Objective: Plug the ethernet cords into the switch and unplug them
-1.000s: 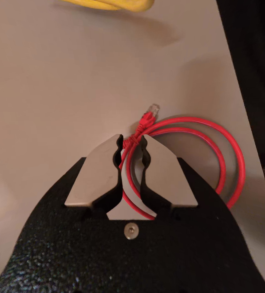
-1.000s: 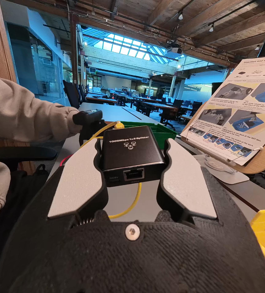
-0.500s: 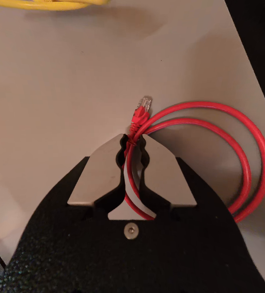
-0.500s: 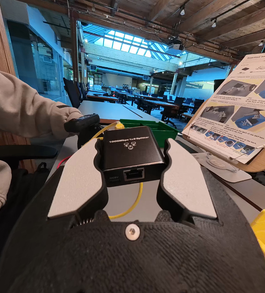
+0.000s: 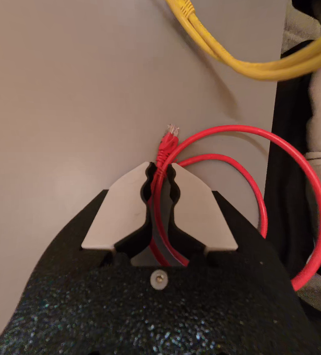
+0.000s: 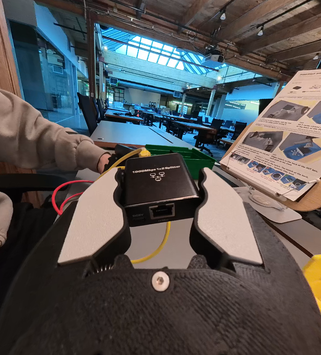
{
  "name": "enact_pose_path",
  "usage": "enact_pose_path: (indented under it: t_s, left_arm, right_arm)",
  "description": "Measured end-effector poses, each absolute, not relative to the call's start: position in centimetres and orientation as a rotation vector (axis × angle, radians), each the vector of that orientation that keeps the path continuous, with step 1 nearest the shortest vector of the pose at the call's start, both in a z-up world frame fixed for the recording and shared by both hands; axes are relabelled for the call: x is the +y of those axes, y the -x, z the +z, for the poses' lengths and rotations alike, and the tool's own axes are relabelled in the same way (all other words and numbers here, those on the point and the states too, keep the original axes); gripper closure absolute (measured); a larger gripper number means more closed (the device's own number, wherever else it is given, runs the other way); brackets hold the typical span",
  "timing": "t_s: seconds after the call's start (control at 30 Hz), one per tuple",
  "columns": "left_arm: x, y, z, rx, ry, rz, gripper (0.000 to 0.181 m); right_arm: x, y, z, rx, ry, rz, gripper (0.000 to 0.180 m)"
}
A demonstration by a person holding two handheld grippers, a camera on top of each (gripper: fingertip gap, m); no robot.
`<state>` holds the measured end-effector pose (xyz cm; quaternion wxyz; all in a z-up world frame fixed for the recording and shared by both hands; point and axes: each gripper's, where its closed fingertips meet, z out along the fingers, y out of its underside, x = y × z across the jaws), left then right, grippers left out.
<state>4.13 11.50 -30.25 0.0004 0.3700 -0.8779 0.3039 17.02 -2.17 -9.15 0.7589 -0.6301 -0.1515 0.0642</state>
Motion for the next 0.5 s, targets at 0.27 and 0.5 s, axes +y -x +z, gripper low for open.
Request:
enact_pose_path:
  t_s: [0.27,0.5]
  left_arm:
    - [11.5,-2.9,-28.8,-3.137,-0.685,1.035,0.152]
    - [11.9,-4.2,-30.1,-3.416,-0.465,0.752,0.166]
  right_arm:
    - [-3.2,-17.9,-8.8,-0.31,1.354,0.128,0.103]
    - [-2.8,-17.6,-9.1,-0.32,1.366,0.136,0.103]
